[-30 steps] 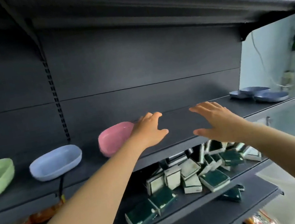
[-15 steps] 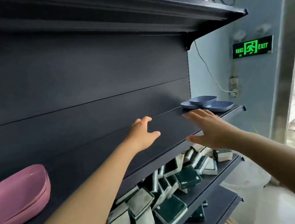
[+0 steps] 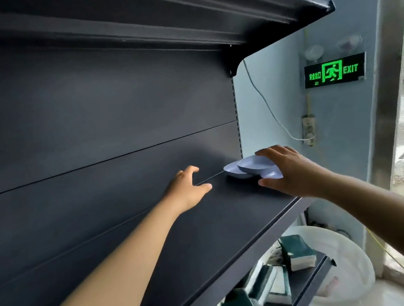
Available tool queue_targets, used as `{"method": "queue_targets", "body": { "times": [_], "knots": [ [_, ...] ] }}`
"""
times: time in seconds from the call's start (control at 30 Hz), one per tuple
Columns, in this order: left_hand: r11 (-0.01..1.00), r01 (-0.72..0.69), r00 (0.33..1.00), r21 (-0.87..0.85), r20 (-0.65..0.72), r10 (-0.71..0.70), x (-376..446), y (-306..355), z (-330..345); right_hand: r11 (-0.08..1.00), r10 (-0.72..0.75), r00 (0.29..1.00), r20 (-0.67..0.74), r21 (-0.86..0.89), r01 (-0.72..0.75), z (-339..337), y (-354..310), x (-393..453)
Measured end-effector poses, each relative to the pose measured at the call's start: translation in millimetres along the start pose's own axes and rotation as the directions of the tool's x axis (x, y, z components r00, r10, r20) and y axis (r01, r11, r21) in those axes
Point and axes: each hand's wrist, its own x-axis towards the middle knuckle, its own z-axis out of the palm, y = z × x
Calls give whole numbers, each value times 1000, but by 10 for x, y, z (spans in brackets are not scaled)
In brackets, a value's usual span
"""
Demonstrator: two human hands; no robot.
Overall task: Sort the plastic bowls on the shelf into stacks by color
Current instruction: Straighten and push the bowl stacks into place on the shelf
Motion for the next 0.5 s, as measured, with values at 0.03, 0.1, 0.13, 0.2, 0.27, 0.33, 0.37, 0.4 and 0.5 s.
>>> {"method": "queue_targets", "body": {
  "times": [0.03,0.1,0.13,0.2,0.27,0.33,0.37,0.4,0.5],
  "knots": [
    [999,19,1000,-29,5,-19,127,10,78,1000,9,1000,0,16,-9,39,138,96],
    [993,67,998,-97,18,-66,378,22,232,999,29,1000,11,37,-30,116,439,310],
    [987,94,995,-132,23,-92,502,27,305,998,44,999,27,43,-45,148,595,430],
    [970,147,989,-193,27,-145,752,35,443,995,66,996,62,68,-70,206,921,706],
    [954,190,981,-233,20,-191,1001,34,572,987,95,992,82,122,-105,277,1249,1009],
    [932,233,970,-277,2,-242,1244,18,710,965,132,985,109,212,-153,388,1563,1317],
    [918,256,962,-302,-11,-271,1362,8,786,953,147,980,138,247,-177,470,1708,1467],
    [901,281,952,-331,-22,-305,1475,-3,870,946,153,973,175,259,-195,574,1849,1621],
    [816,375,905,-439,-17,-425,1730,27,1154,945,147,947,284,242,-220,869,2161,2022]
  ]
}}
